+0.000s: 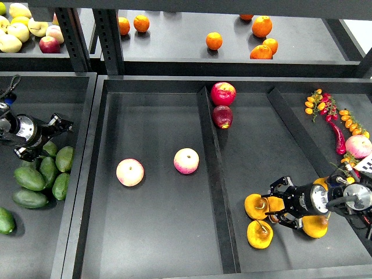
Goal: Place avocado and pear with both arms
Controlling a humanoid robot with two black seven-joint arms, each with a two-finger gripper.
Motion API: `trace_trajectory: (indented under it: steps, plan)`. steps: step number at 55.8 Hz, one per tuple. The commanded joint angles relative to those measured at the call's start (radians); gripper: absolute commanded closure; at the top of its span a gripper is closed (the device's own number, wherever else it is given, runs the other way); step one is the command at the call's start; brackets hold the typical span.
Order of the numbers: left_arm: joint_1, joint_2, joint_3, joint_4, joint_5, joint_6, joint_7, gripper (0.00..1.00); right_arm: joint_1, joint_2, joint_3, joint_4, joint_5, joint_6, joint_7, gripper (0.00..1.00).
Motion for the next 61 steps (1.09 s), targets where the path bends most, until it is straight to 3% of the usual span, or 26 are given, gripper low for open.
trace_trajectory:
  steps: [1, 22, 47, 61]
  plan:
    - [-0.011, -0.002, -0.001, 0.001, -0.029, 0.0, 0.0, 0.01, 0.004, -0.003, 0.006, 0.009, 0.001, 0.0, 0.0, 0.34]
    - [-0.094, 0.008, -0.021, 0.03, -0.203, 0.0, 0.0, 0.01, 0.064, -0.021, 0.064, 0.064, 0.016, 0.0, 0.0, 0.3]
    - [-0.065, -0.008, -0.3, 0.043, -0.395, 0.0, 0.0, 0.01, 0.059, -0.024, 0.301, 0.069, 0.013, 0.0, 0.0, 0.26]
    - [0.006, -0.021, -0.458, 0.046, -0.423, 0.0, 0.0, 0.01, 0.05, -0.009, 0.477, 0.067, 0.013, 0.0, 0.0, 0.17]
